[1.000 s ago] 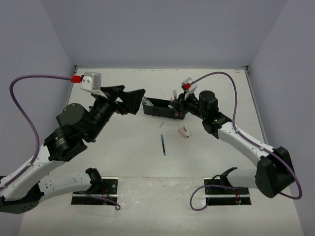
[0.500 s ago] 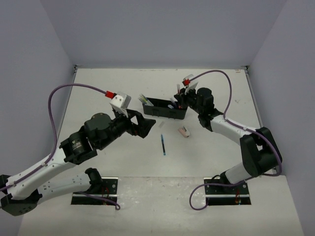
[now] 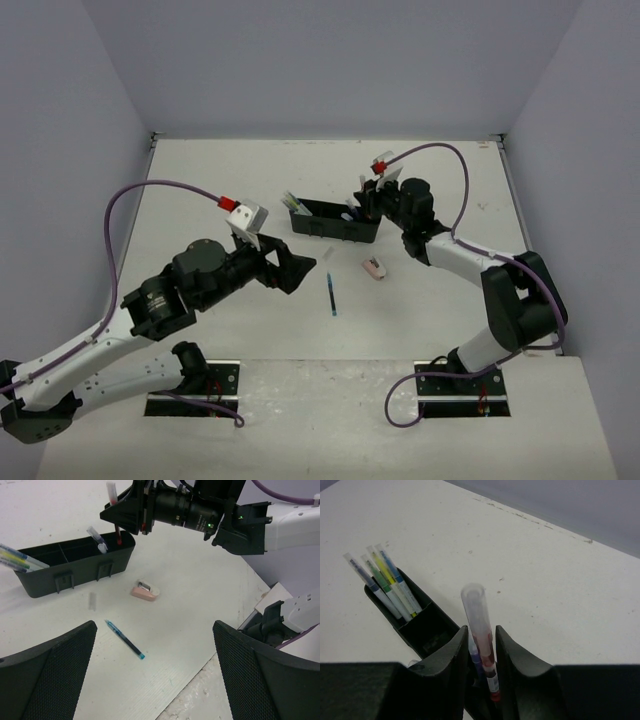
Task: Sort the stationery into containers
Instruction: Place the pen in the storage box, then pick up the pen from the center of the board.
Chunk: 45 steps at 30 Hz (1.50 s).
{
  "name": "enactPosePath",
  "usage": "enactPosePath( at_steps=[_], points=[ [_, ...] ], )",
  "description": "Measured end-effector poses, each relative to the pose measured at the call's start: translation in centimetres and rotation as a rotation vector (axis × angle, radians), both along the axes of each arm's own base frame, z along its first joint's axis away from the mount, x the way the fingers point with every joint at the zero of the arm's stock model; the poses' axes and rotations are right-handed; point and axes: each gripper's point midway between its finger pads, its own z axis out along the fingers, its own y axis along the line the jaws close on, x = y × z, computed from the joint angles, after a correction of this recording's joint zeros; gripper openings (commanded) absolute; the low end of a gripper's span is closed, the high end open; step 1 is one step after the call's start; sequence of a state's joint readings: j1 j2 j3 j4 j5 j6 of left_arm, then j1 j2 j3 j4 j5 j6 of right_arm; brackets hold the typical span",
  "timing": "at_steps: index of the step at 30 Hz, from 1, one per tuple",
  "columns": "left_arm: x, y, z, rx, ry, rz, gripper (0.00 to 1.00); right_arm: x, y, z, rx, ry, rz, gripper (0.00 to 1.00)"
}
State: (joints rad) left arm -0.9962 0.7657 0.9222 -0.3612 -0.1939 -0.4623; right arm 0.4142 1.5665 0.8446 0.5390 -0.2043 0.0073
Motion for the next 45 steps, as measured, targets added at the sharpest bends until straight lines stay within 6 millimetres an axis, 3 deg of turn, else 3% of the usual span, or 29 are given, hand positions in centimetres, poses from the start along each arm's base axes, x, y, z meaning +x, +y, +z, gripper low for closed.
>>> enactPosePath(
  at_steps=[12, 16, 19, 21, 23, 26, 31, 39, 45],
  points=[
    [0.2, 0.6, -1.7, 0.028, 0.017, 0.029, 1.0, -1.4, -0.5, -1.1, 0.026, 0.055, -0.015, 0.45],
    [1.4, 2.2, -3.8, 0.083, 0.055, 0.149, 1.0, -3.4, -1.3, 1.9, 0.095, 0.085, -0.053, 0.43],
    [2.4, 4.4, -5.9, 0.149, 0.103, 0.293, 1.0, -5.4, -1.6, 4.4, 0.148, 0.136, -0.14, 0.47],
    [2.9, 5.8, -7.4, 0.213, 0.129, 0.377, 1.0, -7.0, -0.5, 5.7, 0.168, 0.176, -0.167, 0.54],
    [3.0, 6.9, -8.6, 0.271, 0.146, 0.427, 1.0, -9.4, 1.5, 5.6, 0.172, 0.262, -0.17, 0.55],
    [2.9, 7.7, -9.5, 0.326, 0.154, 0.442, 1.0, -13.3, 3.3, 2.5, 0.122, 0.426, -0.172, 0.55],
    [2.5, 8.1, -10.9, 0.344, 0.138, 0.418, 1.0, -17.8, 3.6, -4.0, 0.007, 0.677, -0.231, 0.54],
    [2.0, 7.8, -11.5, 0.345, 0.143, 0.377, 1.0, -20.5, 4.3, -11.8, -0.217, 0.918, -0.292, 0.44],
    [1.7, 7.5, -11.3, 0.327, 0.147, 0.355, 1.0, -21.2, 5.6, -14.6, -0.3, 1.001, -0.284, 0.39]
  ],
)
